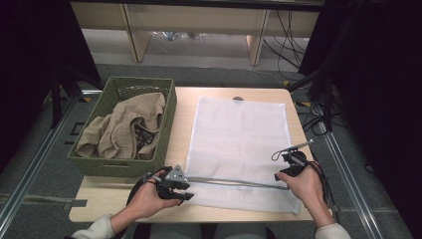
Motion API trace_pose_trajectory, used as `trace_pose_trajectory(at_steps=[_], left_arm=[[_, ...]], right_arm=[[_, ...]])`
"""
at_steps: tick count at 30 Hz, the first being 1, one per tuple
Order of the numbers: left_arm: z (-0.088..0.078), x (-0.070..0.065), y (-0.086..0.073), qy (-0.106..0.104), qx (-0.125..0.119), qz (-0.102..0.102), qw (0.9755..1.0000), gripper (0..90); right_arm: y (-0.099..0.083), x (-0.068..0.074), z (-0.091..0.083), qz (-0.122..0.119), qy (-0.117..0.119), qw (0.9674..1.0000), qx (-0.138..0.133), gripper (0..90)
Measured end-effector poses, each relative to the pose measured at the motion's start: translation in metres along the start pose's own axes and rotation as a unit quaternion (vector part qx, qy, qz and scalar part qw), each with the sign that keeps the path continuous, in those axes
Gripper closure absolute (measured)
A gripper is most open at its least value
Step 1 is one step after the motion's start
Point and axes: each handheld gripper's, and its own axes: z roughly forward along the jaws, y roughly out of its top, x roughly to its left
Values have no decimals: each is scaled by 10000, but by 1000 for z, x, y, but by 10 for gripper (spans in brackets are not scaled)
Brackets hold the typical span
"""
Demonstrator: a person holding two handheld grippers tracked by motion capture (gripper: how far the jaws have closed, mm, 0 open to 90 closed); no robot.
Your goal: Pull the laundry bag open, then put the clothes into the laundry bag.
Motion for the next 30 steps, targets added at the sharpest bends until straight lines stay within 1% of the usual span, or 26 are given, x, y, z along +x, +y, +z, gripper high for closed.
trace_pose_trajectory(at_steps=[1, 2, 3, 4, 5, 6, 7, 8, 10, 11, 12, 13, 14, 15, 16, 17, 18, 20, 23, 24, 25, 26, 27, 28, 29, 30], left_arm=[[-1, 0, -1, 51, -118, -44, 9999, 583], [-1, -1, -2, 50, -195, -229, 9995, 576], [-3, -1, -2, 100, -166, -190, 9996, 568], [-3, 0, -3, 77, -207, -201, 9996, 564], [-5, 1, -3, 105, -133, -162, 9997, 560], [-6, 3, -3, 93, -45, -80, 9999, 560], [-7, 4, -3, 152, -64, -22, 9999, 560], [-5, 3, -3, 187, -169, -212, 9995, 559], [-4, 2, -3, 143, -213, -265, 9993, 555], [-3, 1, -3, 156, -239, -302, 9991, 554], [-4, 2, -3, 185, -151, -153, 9996, 553], [-4, 3, -3, 184, -136, -109, 9997, 552], [-5, 2, -4, 198, -137, -143, 9996, 550], [-4, 1, -5, 234, -161, -203, 9994, 551], [-5, 2, -5, 220, -124, -67, 9997, 552], [-5, 2, -6, 255, -136, -157, 9995, 551], [-6, 1, -7, 242, -173, -205, 9993, 551], [-6, 2, -8, 243, -145, -179, 9994, 549], [-6, 2, -8, 271, -127, -186, 9994, 549], [-6, 3, -8, 267, -129, -81, 9995, 548], [-5, 2, -8, 271, -164, -178, 9993, 547], [-4, 2, -8, 285, -145, -179, 9993, 548], [-4, 2, -8, 309, -112, -238, 9992, 548], [-4, 2, -8, 288, -110, -168, 9994, 548], [-4, 2, -8, 296, -105, -185, 9993, 548], [-4, 2, -7, 310, -115, -185, 9993, 548]], right_arm=[[0, 2, 0, -24, 29, 10000, -19, 635], [1, 3, 1, -41, 35, 10000, -29, 637], [1, 4, 1, -61, 56, 9999, -65, 639], [1, 5, 2, -93, 56, 9999, -52, 640], [1, 6, 2, -134, 79, 9999, -66, 646], [1, 6, 3, -187, 131, 9997, -117, 655], [1, 7, 3, -218, 154, 9995, -141, 660], [0, 7, 2, -280, 132, 9994, -149, 661], [0, 8, 1, -351, 129, 9991, -176, 665], [-1, 6, 1, -525, 77, 9983, -241, 664], [-1, 5, 1, -606, 72, 9979, -213, 664], [-1, 4, 1, -653, 99, 9976, -213, 667], [-1, 7, 0, -575, 49, 9982, -167, 676], [-1, 6, 1, -688, 84, 9974, -194, 685], [-1, 7, 0, -708, 59, 9974, -140, 690], [0, 9, 0, -717, 59, 9974, -66, 695], [1, 10, 1, -810, 8, 9967, -110, 697], [2, 13, 2, -844, 44, 9964, -93, 708], [5, 17, 5, -981, 36, 9952, -36, 723], [5, 19, 6, -1057, 69, 9944, -22, 727], [6, 20, 7, -1103, 49, 9939, 21, 728], [6, 21, 8, -1147, 93, 9934, 8, 728], [7, 22, 10, -1289, 134, 9916, 13, 726], [7, 22, 11, -1342, 150, 9908, 40, 727], [7, 23, 12, -1369, 119, 9905, 101, 730], [6, 26, 13, -1415, 192, 9897, 5, 735]])
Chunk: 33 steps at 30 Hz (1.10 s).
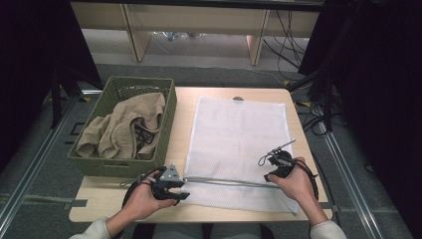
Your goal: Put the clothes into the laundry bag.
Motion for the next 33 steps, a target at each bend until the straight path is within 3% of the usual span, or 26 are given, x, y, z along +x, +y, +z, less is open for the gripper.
trace_pose_trajectory(at_steps=[2, 3, 4, 6, 8, 10, 11, 12, 13, 15, 16, 18, 19, 20, 25, 30, 33], left_arm=[[0, -1, 0, -15, 6, -14, 10000, 547], [1, -2, -1, -63, -52, -56, 10000, 547], [0, -1, -1, -22, -24, 51, 10000, 547], [0, -2, -1, -16, -52, -28, 10000, 547], [0, -2, -2, -16, -77, -43, 10000, 545], [-1, -1, -2, -22, -14, 21, 10000, 544], [-2, -1, -2, -1, -8, 17, 10000, 544], [-2, -1, -2, 6, -58, -29, 10000, 543], [-2, 0, -2, 13, -75, 55, 10000, 543], [-2, 0, -2, -5, -129, -12, 9999, 543], [-2, 0, -2, 11, -121, -48, 9999, 543], [-1, 1, -2, 34, -108, -19, 9999, 544], [-1, 1, -2, 40, -110, -19, 9999, 544], [-1, 1, -2, 44, -111, -16, 9999, 543], [-1, 0, -3, 12, -148, -54, 9999, 541], [-1, -1, -4, 31, -140, -44, 9999, 541], [-1, -2, -5, 46, -136, -54, 9999, 541]], right_arm=[[1, 0, 1, -231, 15, 9997, 25, 742], [3, 1, 3, -266, -18, 9996, 33, 744], [4, 3, 3, -258, 8, 9996, 59, 745], [7, 6, 5, -282, 2, 9995, 115, 745], [10, 9, 6, -468, -14, 9988, 108, 744], [15, 17, 8, -354, -24, 9992, 169, 743], [17, 17, 11, -545, -3, 9985, 95, 742], [20, 21, 12, -588, 3, 9981, 157, 738], [22, 25, 14, -574, 30, 9982, 177, 735], [28, 29, 20, -801, 69, 9966, 184, 720], [30, 33, 22, -801, 31, 9964, 282, 703], [34, 37, 26, -832, 38, 9962, 249, 701], [36, 38, 28, -961, 64, 9951, 229, 699], [37, 41, 30, -880, 85, 9958, 239, 696], [41, 45, 36, -1074, 92, 9938, 281, 680], [42, 49, 39, -1048, 109, 9938, 353, 665], [44, 53, 41, -1152, 145, 9925, 377, 661]])
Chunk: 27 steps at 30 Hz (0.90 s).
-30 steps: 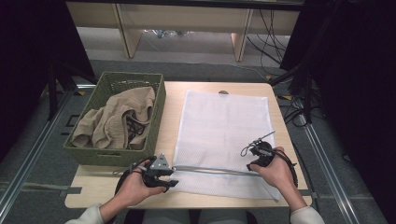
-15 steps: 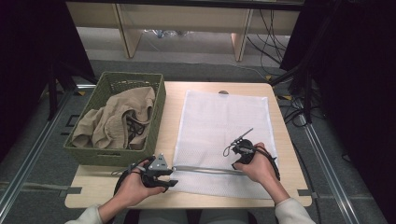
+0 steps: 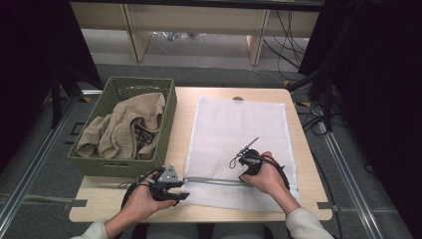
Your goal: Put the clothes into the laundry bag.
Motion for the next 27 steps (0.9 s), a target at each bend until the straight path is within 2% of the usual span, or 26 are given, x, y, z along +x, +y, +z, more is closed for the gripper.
trace_pose_trajectory(at_steps=[3, 7, 16, 19, 25, 27], left_arm=[[0, 1, -1, -4, 49, 41, 10000, 540], [-1, -1, -2, 29, 39, -3, 10000, 540], [-2, -1, -3, 50, 22, -8, 10000, 542], [-3, -1, -2, 51, 32, 94, 9999, 543], [-3, -2, -2, 52, 31, 69, 10000, 543], [-2, -2, -3, 43, 28, 1, 10000, 545]], right_arm=[[2, 3, 2, -105, 18, 9999, -30, 656], [4, 5, 4, -233, 0, 9997, 18, 654], [6, 10, 8, -310, 64, 9994, 142, 666], [5, 11, 8, -279, 44, 9995, 150, 673], [6, 14, 8, -426, -54, 9989, 171, 679], [5, 16, 8, -457, -69, 9988, 171, 685]])
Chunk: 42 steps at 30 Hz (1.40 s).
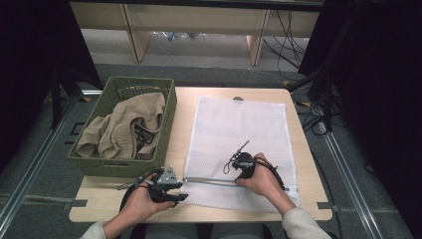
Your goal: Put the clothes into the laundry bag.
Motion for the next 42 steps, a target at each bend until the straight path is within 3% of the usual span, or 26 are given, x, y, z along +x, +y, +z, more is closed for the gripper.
trace_pose_trajectory(at_steps=[8, 12, 23, 35, 36, 38, 42], left_arm=[[0, 1, 0, 3, 3, 76, 10000, 548], [1, 0, 0, -25, 10, 23, 10000, 549], [0, 0, 0, -16, 2, 29, 10000, 550], [0, 0, 0, -4, -16, 28, 10000, 551], [0, 0, 0, -2, -22, 21, 10000, 551], [0, 0, 0, -1, -34, 22, 10000, 551], [0, 0, 1, 11, -60, 35, 10000, 551]], right_arm=[[0, -2, -1, -94, 47, 9999, 64, 762], [-1, -2, -1, 1, 23, 10000, 27, 823], [0, -2, -3, 42, 49, 10000, 42, 873], [2, 1, -17, 68, -115, 9996, -265, 882], [2, 2, -18, 151, -100, 9995, -261, 883], [2, 2, -19, 7, -171, 9991, -386, 886], [2, 3, -25, 0, -242, 9983, -533, 889]])
